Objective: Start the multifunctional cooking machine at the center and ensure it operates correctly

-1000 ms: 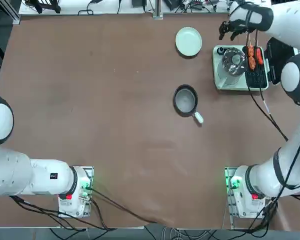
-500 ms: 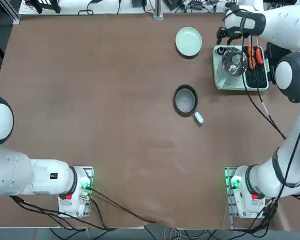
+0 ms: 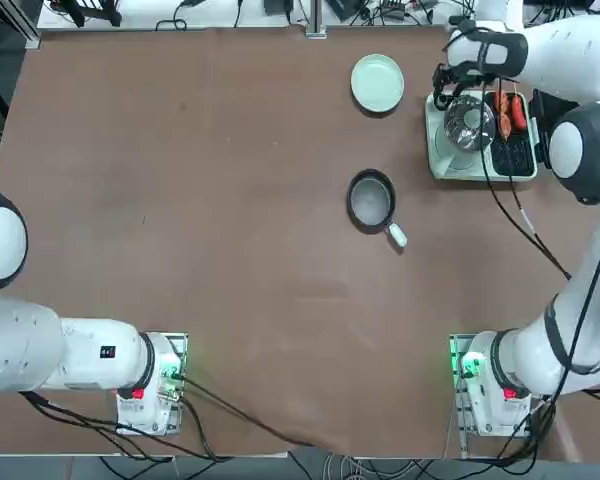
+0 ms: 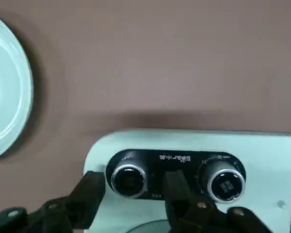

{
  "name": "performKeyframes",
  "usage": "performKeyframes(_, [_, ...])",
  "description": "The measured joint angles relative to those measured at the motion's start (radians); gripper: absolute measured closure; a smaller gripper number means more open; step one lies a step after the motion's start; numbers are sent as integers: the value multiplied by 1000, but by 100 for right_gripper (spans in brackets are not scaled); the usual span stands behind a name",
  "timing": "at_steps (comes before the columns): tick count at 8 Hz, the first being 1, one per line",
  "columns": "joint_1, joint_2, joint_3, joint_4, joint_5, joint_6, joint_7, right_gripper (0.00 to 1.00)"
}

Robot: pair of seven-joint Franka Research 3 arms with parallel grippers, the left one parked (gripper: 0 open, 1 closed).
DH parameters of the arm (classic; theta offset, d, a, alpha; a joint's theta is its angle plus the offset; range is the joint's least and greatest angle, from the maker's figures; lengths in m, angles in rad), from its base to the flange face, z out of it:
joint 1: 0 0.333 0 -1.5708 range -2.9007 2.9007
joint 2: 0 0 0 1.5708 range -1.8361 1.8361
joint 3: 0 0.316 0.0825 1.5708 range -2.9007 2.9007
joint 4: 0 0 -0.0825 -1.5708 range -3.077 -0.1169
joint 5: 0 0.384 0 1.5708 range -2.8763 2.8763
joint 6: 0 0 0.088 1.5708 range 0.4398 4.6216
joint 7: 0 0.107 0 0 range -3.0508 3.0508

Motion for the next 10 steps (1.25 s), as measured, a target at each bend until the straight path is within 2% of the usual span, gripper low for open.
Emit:
performKeyframes(8, [1,18,1,-10,0,39,0,33])
performKeyframes(10, [2,18,3,-10,4,40,0,44])
